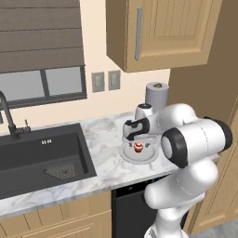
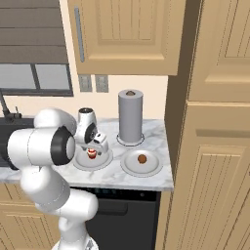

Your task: Move the dessert items from the plate to the tray.

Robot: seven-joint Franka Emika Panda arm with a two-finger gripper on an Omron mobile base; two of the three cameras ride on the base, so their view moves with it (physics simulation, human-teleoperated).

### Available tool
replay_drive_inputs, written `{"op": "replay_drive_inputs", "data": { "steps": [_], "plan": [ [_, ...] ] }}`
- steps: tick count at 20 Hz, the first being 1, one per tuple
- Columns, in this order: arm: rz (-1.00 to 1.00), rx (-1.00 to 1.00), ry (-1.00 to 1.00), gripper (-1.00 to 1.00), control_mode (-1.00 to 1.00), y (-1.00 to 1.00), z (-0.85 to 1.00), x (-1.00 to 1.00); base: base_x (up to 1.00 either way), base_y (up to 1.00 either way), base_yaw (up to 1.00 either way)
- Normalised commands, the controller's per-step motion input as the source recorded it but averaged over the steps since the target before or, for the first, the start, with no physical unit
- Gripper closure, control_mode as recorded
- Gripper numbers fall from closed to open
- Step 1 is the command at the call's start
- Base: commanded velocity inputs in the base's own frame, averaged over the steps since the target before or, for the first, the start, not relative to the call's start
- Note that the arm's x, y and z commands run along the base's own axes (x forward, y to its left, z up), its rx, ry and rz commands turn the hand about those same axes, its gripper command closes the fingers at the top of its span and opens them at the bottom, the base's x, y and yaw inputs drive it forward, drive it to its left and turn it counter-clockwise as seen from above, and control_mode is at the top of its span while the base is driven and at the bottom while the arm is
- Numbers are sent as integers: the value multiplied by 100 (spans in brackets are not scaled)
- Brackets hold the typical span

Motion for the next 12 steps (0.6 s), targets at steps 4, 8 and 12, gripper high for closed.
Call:
{"op": "replay_drive_inputs", "data": {
  "steps": [4,8,12],
  "plan": [
    [-1,0,0,-100,-100,0,-33,0,0,0,0],
    [0,0,2,-100,-100,0,-26,0,0,0,0],
    [0,0,2,100,-100,4,-28,0,0,0,0]
  ]
}}
